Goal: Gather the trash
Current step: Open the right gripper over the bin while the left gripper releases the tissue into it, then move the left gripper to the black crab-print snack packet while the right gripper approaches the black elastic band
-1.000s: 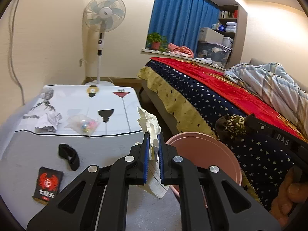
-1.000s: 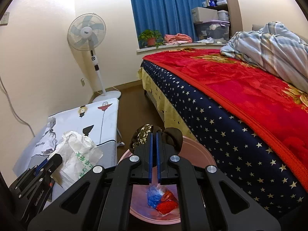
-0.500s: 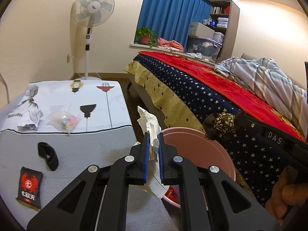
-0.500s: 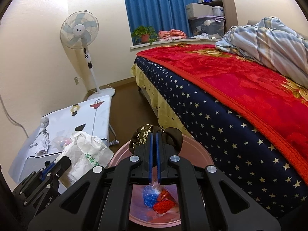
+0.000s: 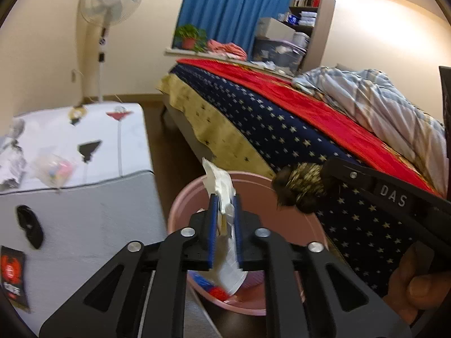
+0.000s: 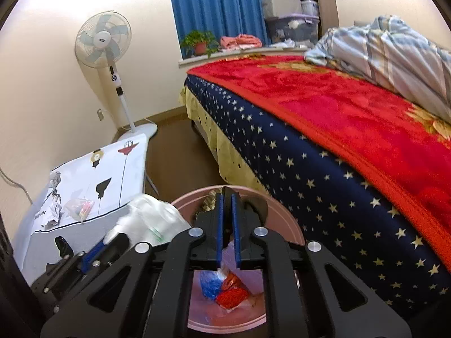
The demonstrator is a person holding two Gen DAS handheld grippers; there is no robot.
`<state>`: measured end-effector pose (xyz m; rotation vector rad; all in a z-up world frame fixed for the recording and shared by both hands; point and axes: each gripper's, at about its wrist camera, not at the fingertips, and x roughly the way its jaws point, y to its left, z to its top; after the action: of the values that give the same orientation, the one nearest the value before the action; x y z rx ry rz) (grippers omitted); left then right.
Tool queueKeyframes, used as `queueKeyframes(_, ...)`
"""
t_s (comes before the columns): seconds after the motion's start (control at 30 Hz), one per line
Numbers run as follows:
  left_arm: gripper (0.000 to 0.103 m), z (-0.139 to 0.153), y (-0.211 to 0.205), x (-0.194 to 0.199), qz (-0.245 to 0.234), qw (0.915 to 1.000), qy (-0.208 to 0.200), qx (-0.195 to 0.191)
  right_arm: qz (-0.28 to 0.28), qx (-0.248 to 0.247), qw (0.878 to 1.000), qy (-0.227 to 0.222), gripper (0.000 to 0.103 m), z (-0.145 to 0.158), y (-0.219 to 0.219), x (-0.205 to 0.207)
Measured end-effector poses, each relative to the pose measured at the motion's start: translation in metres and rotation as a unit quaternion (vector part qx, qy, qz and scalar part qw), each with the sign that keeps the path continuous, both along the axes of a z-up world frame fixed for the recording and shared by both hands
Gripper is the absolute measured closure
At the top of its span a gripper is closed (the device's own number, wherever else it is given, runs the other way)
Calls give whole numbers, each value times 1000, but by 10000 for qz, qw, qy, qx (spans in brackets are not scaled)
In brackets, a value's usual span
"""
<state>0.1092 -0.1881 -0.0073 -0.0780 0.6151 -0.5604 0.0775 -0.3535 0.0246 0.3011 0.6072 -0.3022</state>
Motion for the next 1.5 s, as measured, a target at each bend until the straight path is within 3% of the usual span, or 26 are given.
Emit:
queueKeyframes(0.03,79,-2,0,0,12,10000,8,21,-39,8,10000,20,89,-1,-2,0)
queueKeyframes(0.13,79,-3,1,-1,19,10000,26,57,-204,40,9998,-5,71,-1,-7,-3)
queueKeyframes(0.47,79,7,27,-10,268,9994,-124,161,24,18,9999,-139,71,2,7,-7)
queueKeyframes(0.7,79,9,68,-16,804,9965,-84,222,240,24,9995,-223,70,6,25,-12)
queueKeyframes(1.03,78,0,132,-19,1930,9796,161,538,812,180,9960,-313,70,11,65,-10)
queueKeyframes(1.13,57,-4,153,-19,2302,9707,272,628,1015,250,9940,-319,70,10,79,-6)
queueKeyframes(1.2,51,-8,168,-17,2553,9637,367,689,1154,304,9924,-309,70,10,88,-3)
queueKeyframes(1.27,39,-14,180,-15,2787,9561,500,756,1318,360,9902,-275,70,8,96,1)
queueKeyframes(1.5,18,-38,210,-8,3338,9319,1045,958,1756,475,9833,-80,63,-5,126,15)
